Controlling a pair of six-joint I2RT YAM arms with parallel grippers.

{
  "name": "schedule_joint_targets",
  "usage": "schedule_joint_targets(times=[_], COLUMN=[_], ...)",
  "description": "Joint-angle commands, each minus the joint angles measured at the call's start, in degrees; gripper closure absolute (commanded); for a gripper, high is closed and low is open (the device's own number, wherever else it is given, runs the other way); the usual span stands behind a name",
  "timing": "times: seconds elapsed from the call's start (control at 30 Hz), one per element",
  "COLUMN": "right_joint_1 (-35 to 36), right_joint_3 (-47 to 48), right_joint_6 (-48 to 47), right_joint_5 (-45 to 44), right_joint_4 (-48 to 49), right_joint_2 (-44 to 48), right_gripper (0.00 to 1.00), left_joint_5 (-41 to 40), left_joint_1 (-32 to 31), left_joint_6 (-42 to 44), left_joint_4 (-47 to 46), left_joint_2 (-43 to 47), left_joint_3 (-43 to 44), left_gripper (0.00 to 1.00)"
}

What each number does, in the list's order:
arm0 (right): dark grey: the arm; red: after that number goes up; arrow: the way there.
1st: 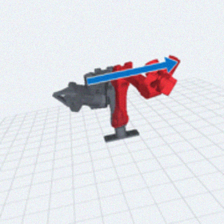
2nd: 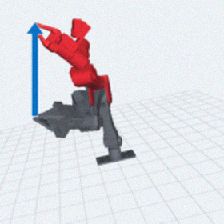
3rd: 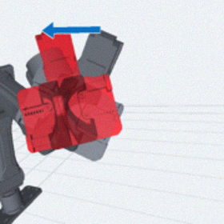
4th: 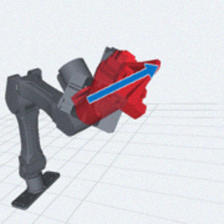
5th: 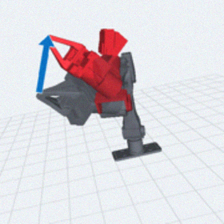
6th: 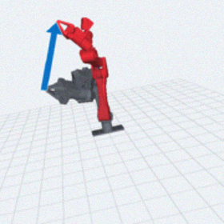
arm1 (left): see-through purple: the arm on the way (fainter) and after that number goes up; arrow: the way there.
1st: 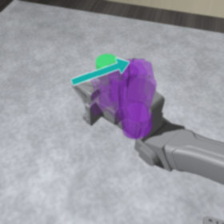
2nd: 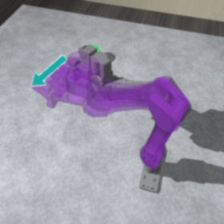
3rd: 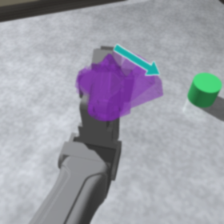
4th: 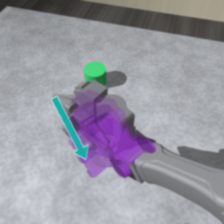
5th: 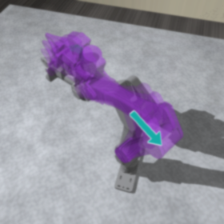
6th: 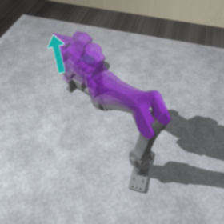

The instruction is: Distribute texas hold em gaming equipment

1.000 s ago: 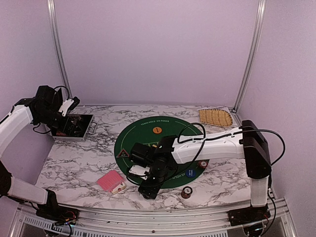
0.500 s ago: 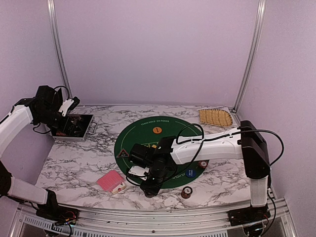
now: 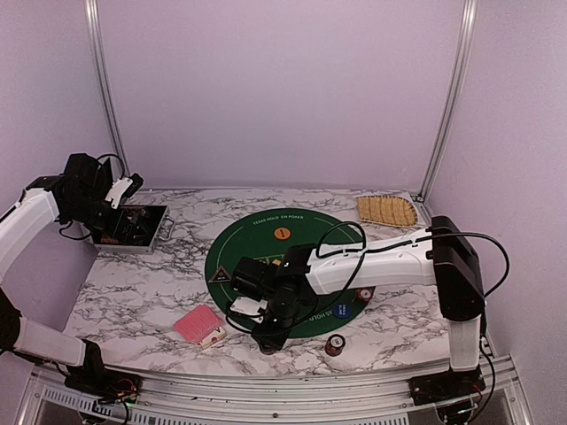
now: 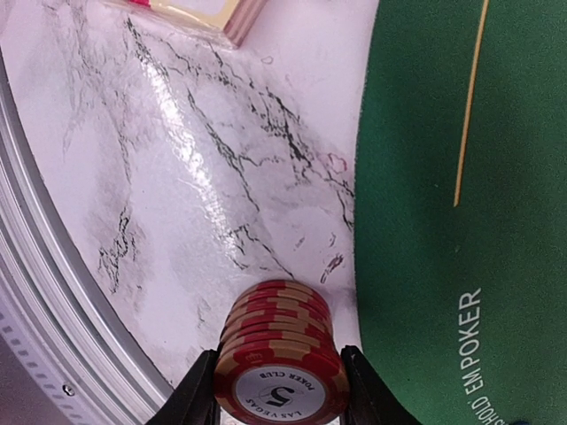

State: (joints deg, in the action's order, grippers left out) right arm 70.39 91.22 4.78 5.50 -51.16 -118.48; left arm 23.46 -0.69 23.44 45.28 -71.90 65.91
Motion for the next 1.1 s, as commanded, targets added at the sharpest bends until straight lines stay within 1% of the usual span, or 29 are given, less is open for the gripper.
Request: schedule_joint_targets(times=[0.0,0.1,0.27,0.43,0.6,0.8,0.93,1.07], right_joint_1=[-0.37,-1.85,-5.81,-12.43,-20.19,-29.64,-33.26,-36.02], right_joint_3=[3.07,3.95,6.33,9.86,17.26,29.90,36.23,37.96], right_joint_6=[0.49,0.74,0.87,0.75,-0.03,0.60,1.48,2.34], right_joint_5=[-0.75,-0.54,-1.43,-4.96,-8.74,-10.29,-11.24,-12.00], right_joint_4=[-0.81,-1.39,-1.99,-2.16,-0.92,0.60,1.20,3.42], right_joint_2=[2.43,3.58,4.61,2.87,-2.98,-12.79,-18.62,-21.88], right_gripper=[0.95,0.99,1.00,1.00,1.00,1.00,1.00,1.00], left_joint_5=[-0.24,-0.08,-0.08,-0.08,-0.08,0.63,0.82,0.84], left_joint_1=[0.32,0.28,0.27,0.26,0.32,0.30,0.25,0.33], left_joint_6=[0.64,0.65,0.74,0.87,0.95,0.63,0.55,0.54], left_joint_4=[1.28,1.23,1.26,1.25,1.26,1.28,1.26,1.30], left_joint_2=[0.70,0.71,0.82,0.97,0.96,0.66,0.71,0.96], left_joint_3=[1.16,1.15,1.15,0.92,0.80,1.06,0.98,0.81], left_gripper=[0.01,0.01,0.01,0.01,0.01,0.01,0.01,0.01])
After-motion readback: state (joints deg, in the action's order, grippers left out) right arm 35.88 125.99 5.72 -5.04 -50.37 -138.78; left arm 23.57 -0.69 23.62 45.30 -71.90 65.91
